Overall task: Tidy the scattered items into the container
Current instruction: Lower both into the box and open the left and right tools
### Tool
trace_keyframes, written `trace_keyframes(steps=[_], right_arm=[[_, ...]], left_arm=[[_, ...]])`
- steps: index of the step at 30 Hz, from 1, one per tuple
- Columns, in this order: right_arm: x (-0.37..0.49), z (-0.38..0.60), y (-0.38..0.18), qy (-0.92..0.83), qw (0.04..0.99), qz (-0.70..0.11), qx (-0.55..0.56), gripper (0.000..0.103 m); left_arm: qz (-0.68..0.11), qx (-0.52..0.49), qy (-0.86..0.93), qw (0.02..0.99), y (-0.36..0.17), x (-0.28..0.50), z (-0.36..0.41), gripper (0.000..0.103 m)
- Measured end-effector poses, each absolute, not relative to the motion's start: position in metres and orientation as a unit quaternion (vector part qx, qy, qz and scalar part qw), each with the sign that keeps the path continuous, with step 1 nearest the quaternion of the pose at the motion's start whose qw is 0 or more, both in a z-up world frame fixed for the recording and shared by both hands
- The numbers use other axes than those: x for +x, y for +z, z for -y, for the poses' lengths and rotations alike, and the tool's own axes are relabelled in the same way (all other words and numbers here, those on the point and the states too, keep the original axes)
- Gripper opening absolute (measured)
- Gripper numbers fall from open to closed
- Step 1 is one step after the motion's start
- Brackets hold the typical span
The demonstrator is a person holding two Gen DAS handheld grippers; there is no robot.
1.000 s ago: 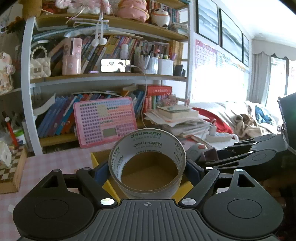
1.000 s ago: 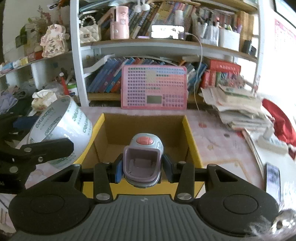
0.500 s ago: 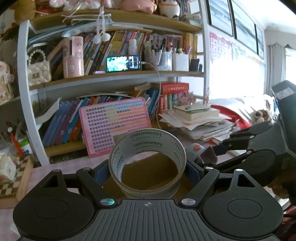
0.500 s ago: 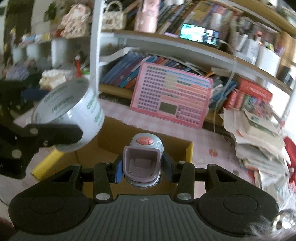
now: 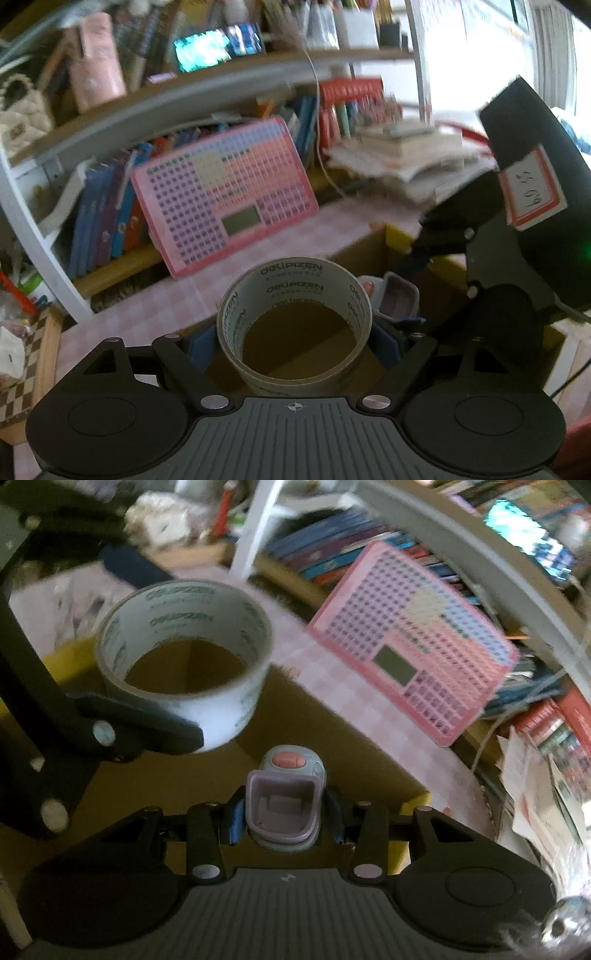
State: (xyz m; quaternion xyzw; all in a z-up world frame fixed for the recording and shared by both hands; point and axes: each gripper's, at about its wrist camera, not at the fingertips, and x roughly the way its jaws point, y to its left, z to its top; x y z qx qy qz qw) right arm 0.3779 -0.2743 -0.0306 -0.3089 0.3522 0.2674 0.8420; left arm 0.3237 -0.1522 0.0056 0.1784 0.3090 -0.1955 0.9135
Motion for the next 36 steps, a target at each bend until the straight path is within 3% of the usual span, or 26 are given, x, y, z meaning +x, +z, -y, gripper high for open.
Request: trace_keyframes(steps=[12, 24, 25, 27, 36], right_arm=[[0.402, 0.27, -0.062, 0.305, 0.777, -0.431, -0.343, 0.041], [0.399, 0.264, -0.062, 0.312, 0.766, -0.432, -0.358, 0.041], [0.398, 0.264, -0.061, 0.313, 0.768, -0.431, -0.356, 0.042], [0.396, 0.265, -0.058, 0.312, 0.774, -0.425, -0.351, 0.054], [0.387, 0.272, -0.045, 0.309, 0.796, -0.407, -0.324, 0.075]], left_arm=[[-0.386, 0.228, -0.192, 0.873, -0.028, 0.351, 0.169, 0.085], [-0.402, 0.242, -0.177, 0.865, -0.037, 0.354, 0.173, 0.086], [-0.4, 0.244, -0.172, 0.867, -0.037, 0.354, 0.174, 0.086], [-0.393, 0.249, -0.161, 0.87, -0.037, 0.352, 0.175, 0.086], [-0.362, 0.236, -0.151, 0.889, -0.022, 0.344, 0.166, 0.095]])
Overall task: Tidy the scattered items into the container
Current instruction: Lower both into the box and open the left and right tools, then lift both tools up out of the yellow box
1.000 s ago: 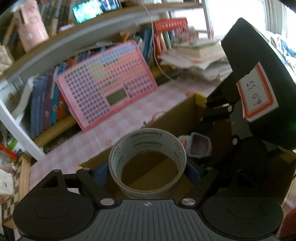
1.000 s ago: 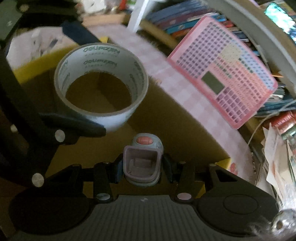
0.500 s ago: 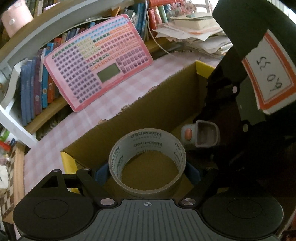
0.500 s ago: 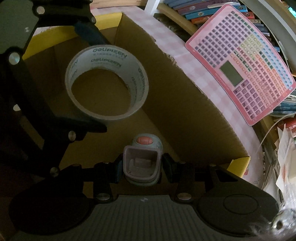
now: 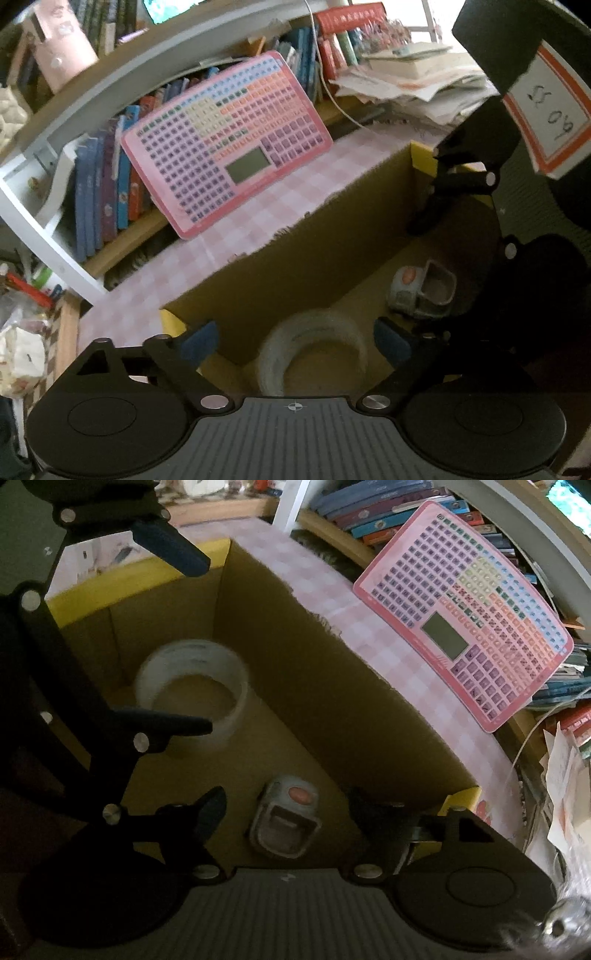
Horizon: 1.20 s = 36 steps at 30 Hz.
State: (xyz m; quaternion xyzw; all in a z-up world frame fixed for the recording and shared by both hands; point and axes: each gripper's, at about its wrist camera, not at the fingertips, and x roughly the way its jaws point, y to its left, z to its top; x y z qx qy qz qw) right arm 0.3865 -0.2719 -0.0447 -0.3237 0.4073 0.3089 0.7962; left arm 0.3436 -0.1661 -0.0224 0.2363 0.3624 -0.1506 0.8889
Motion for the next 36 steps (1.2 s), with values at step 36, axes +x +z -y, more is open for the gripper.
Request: trace_keyframes(steps=[36], right_arm=[[0.253, 0.326, 0.042, 0.131, 0.951, -0.274, -0.065, 0.087]], left_arm=[[-0.249, 0.047, -0.071, 0.965, 0.054, 0.202, 0.089, 0.101]])
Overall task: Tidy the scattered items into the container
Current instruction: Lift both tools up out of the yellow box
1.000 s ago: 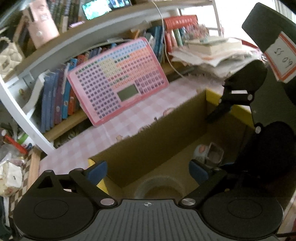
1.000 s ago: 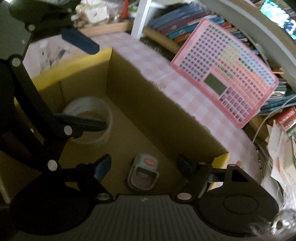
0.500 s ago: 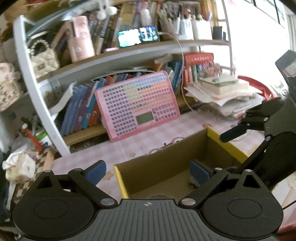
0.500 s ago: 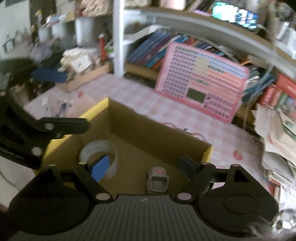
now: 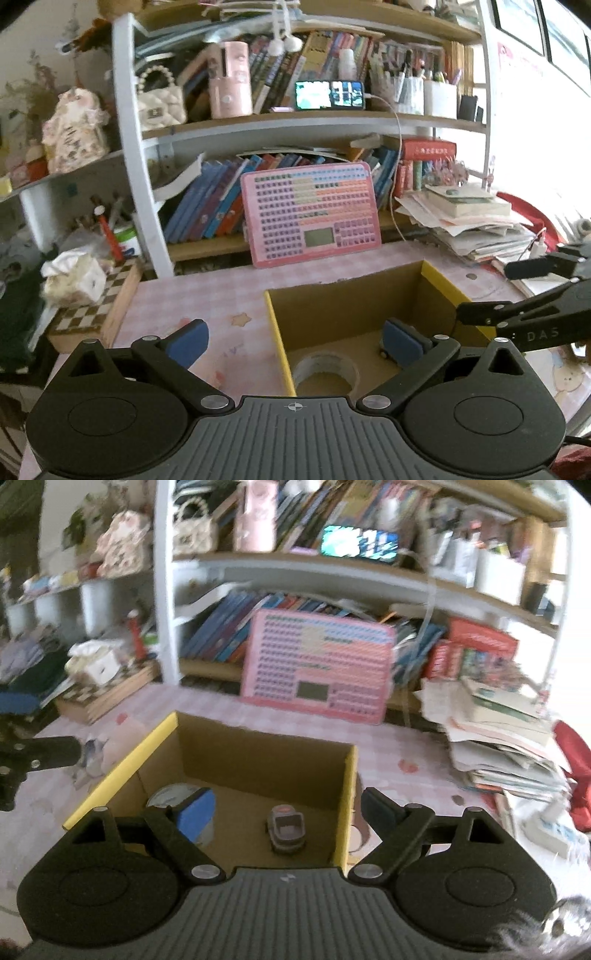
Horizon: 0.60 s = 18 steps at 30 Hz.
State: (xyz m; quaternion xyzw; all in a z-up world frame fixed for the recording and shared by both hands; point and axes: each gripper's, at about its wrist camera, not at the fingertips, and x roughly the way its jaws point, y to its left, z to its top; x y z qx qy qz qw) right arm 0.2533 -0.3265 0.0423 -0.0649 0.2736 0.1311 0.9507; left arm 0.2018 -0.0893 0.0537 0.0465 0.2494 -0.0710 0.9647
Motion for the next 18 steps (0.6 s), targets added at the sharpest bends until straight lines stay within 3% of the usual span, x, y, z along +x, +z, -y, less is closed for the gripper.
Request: trace_keyframes(steps=[18], right_arm=[[0.161, 0.27, 0.03, 0.035, 0.96, -0.273, -0.049, 0.088]], left_arm=[[-0.257, 0.029, -0.082, 0.962, 0.041, 0.137, 0.007, 0.101]])
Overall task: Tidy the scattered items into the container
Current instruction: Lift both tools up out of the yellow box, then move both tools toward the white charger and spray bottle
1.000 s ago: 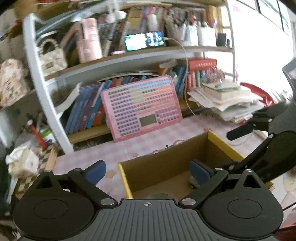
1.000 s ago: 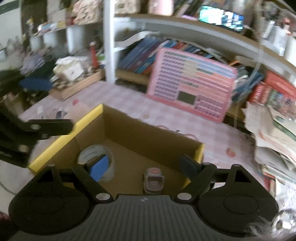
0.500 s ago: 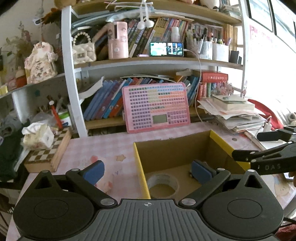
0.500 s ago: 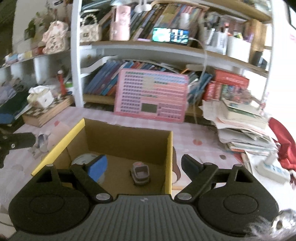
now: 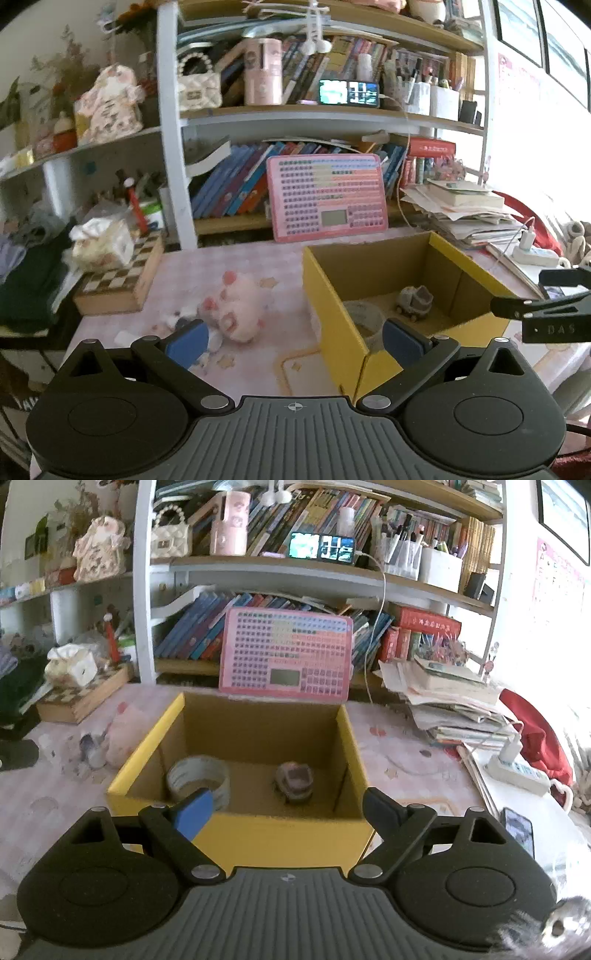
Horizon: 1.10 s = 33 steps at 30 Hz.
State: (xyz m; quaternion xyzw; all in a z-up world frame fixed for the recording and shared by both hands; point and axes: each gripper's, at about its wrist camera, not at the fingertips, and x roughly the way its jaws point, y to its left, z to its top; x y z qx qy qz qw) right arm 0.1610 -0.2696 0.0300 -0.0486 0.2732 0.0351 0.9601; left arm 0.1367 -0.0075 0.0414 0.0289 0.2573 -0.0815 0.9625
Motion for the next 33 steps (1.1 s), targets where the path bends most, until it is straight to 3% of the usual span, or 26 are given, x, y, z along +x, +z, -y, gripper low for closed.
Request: trace_keyframes(steps=[26, 31, 33], right_arm=[[0.091, 0.151, -0.005, 0.077, 0.933, -0.34, -0.089, 0.09], [0.094, 0.129, -0.007, 0.114, 0.926, -0.346, -0.097, 0.085], [0.095, 0.121, -0.008, 0.126, 0.923, -0.349, -0.101, 0.077]], left_arm=[[-0.292, 0.019, -0.071, 0.953, 0.012, 0.069, -0.086, 0.101], [-0.309, 0.013, -0.061, 0.949, 0.007, 0.068, -0.096, 0.101], [-0.309, 0.014, -0.055, 0.949, 0.007, 0.068, -0.1, 0.101]])
